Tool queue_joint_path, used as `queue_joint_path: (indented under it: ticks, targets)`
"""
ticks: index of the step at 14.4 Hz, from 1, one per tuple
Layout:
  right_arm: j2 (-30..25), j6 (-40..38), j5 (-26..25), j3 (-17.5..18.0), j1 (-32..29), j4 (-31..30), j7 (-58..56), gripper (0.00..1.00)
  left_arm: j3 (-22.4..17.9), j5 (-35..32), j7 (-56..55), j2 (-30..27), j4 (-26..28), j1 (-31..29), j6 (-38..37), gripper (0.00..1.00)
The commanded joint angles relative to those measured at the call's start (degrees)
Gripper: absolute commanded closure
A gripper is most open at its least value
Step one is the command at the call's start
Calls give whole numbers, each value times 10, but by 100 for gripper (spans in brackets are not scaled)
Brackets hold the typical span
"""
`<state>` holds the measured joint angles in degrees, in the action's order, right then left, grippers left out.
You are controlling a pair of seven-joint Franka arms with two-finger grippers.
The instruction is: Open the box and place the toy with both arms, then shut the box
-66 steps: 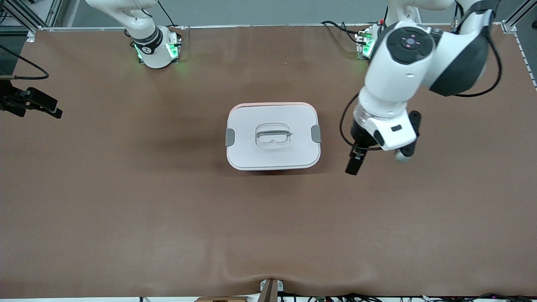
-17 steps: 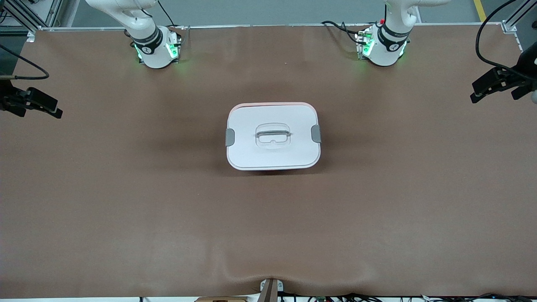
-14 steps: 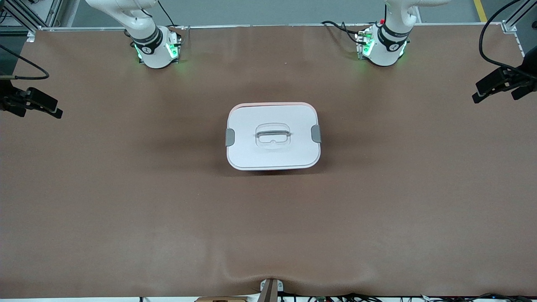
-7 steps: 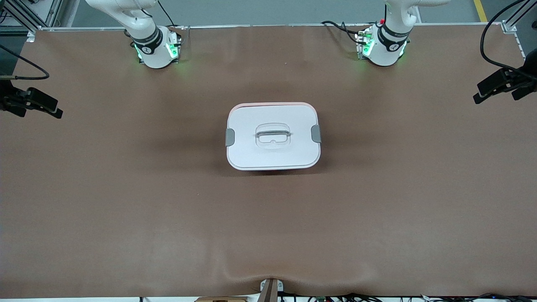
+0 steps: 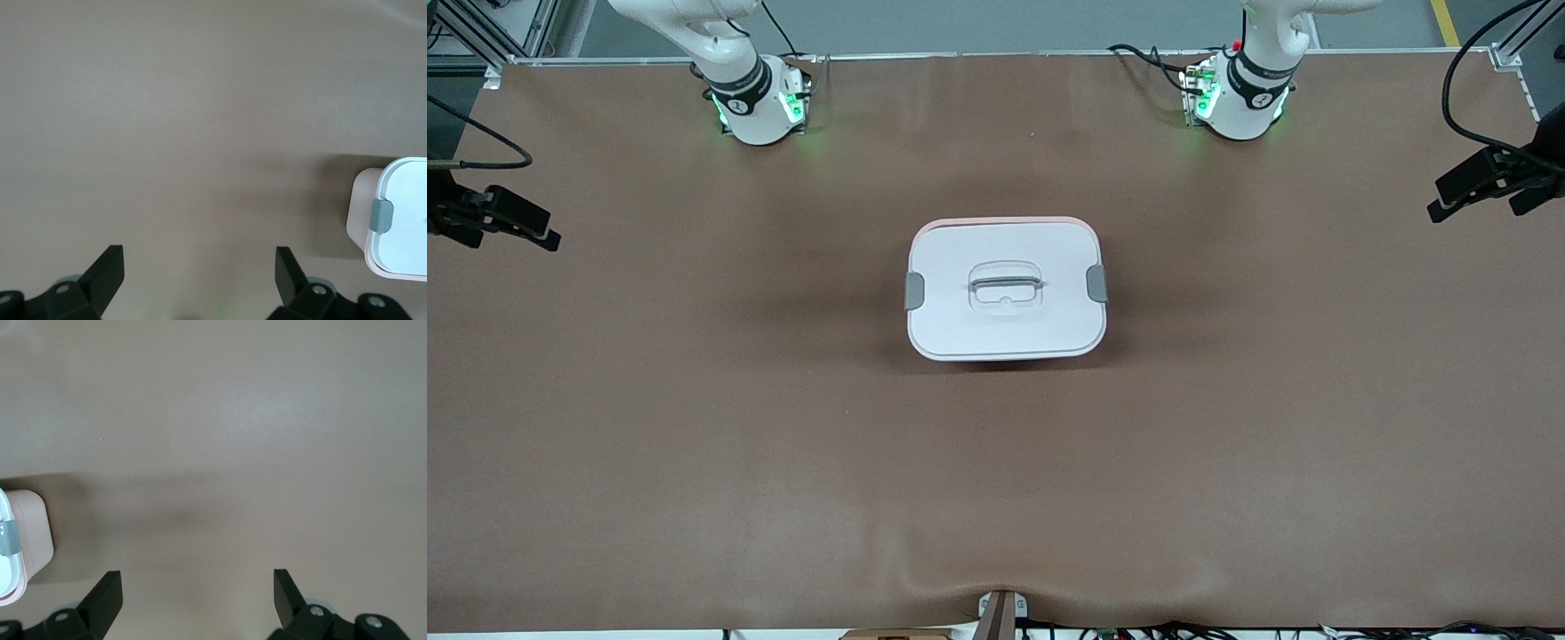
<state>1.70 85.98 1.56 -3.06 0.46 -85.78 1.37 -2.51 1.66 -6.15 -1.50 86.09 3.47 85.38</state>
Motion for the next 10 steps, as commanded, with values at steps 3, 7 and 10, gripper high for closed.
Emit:
queue_joint_path:
  ticks: [3,7,10]
  targets:
    - [4,-8,13,4,-6,11,3,0,1,6,1,-3,6,4,8,0]
    - [4,-8,13,4,-6,11,3,0,1,6,1,-3,8,1,6,0]
    - [5,-8,13,4,-6,11,3,0,0,6,1,-2,9,0,6,0]
